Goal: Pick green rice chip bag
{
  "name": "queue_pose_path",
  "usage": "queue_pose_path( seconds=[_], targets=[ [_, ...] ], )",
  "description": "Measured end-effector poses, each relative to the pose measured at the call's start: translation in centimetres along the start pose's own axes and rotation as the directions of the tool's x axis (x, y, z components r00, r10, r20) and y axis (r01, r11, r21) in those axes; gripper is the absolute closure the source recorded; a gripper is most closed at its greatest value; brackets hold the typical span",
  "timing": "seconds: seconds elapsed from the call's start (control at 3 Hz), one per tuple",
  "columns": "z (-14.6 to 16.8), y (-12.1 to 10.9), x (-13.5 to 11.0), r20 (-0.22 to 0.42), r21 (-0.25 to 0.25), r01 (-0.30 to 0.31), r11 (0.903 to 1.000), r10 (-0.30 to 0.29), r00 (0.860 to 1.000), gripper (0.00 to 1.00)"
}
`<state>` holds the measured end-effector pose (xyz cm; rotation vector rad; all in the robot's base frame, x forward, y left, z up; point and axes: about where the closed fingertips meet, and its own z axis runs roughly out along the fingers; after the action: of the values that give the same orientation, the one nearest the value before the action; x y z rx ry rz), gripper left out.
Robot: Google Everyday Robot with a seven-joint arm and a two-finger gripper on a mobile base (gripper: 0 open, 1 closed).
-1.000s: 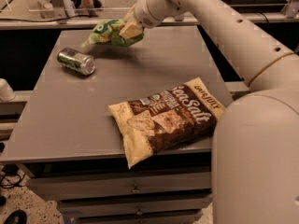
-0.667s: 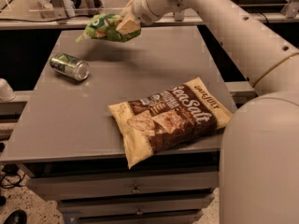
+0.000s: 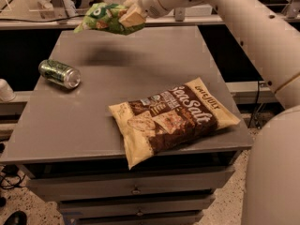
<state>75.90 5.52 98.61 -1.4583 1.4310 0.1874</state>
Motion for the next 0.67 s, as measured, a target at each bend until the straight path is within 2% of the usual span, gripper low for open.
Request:
queue_pose_path(
  seconds=[0.33,0.67],
  targets=[
    [-2.1,-0.2,0.2,0.078,-0.017,-0.045,0.9989,0.046,0.996,1.00],
    [-4.5,-0.1,0.0,0.172,-0.052,-0.089,0.9947,0.096,0.980,1.00]
  ],
)
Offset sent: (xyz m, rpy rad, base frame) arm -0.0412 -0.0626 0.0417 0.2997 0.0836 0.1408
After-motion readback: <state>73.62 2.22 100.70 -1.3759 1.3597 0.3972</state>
